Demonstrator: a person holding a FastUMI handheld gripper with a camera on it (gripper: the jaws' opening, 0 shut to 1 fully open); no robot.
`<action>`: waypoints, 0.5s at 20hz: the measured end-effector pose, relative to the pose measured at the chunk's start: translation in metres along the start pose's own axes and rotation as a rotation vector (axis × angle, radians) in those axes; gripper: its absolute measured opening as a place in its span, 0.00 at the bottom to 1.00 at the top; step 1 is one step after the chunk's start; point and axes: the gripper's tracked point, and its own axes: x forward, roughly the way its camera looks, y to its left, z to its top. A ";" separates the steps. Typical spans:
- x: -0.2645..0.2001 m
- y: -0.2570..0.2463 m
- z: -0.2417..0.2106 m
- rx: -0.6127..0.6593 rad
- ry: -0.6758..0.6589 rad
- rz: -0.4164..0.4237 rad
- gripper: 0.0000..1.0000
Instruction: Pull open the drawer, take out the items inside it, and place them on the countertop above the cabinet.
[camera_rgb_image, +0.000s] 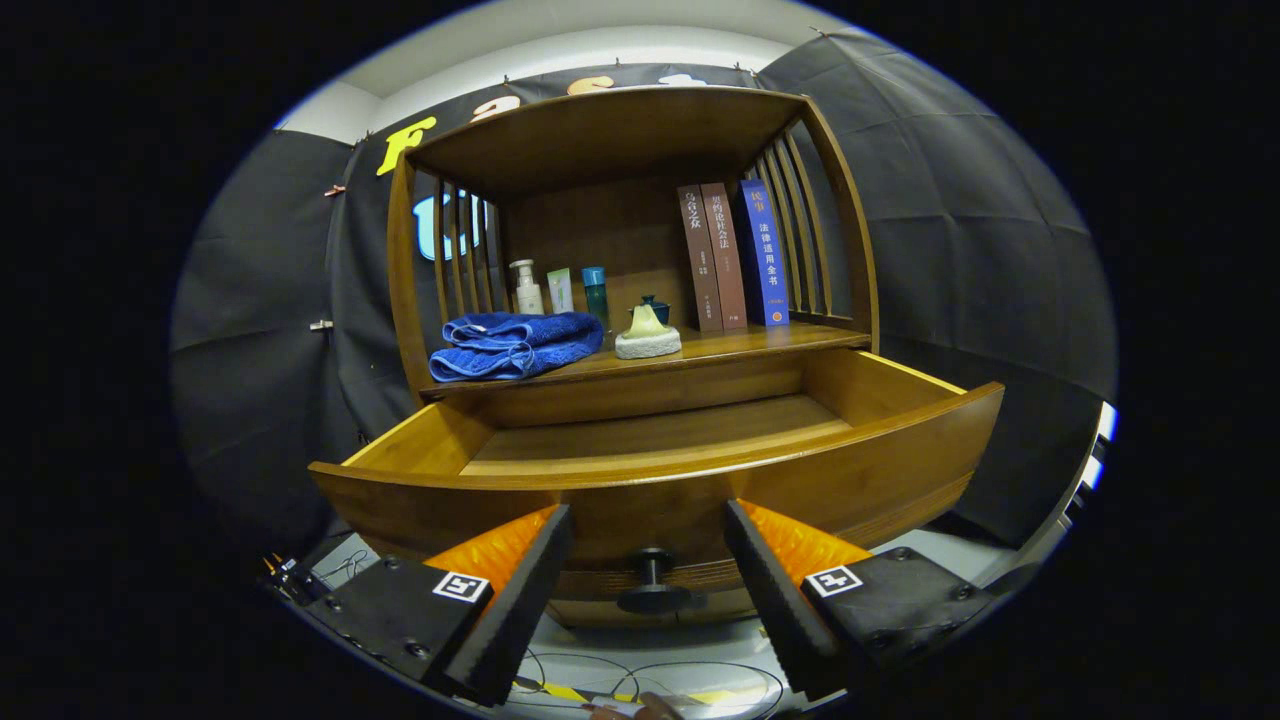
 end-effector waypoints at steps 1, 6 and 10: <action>0.006 0.000 0.001 0.001 0.000 0.001 0.99; 0.048 -0.001 0.013 -0.007 -0.014 -0.004 0.98; 0.086 0.000 0.020 -0.005 -0.014 -0.005 0.99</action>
